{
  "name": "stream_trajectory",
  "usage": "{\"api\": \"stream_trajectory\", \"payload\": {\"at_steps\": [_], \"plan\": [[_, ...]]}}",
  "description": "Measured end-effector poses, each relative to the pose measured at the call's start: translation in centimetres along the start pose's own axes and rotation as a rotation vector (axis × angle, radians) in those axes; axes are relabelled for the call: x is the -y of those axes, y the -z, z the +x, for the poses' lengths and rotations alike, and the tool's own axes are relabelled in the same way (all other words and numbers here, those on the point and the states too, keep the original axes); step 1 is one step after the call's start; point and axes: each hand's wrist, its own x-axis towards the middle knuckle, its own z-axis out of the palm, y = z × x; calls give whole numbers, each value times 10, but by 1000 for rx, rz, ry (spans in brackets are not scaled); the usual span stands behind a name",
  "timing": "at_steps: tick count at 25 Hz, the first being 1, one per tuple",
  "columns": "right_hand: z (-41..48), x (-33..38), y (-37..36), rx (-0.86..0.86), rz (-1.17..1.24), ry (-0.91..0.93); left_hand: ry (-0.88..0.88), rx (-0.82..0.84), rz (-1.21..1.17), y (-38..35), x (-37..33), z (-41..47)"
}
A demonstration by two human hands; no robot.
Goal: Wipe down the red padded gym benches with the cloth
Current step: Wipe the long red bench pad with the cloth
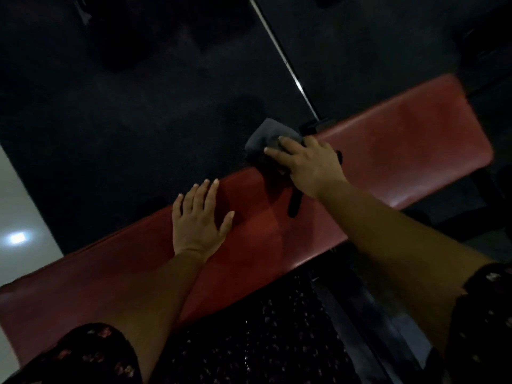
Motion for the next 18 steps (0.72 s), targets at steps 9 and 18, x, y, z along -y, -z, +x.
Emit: {"api": "stream_trajectory", "payload": {"at_steps": [9,18], "plan": [[-5,16,8,-8,27,140,4,-3,-30,1,3,2],[12,-135,8,27,-24,-359,-174,-45,-113,13,-113,85]]}}
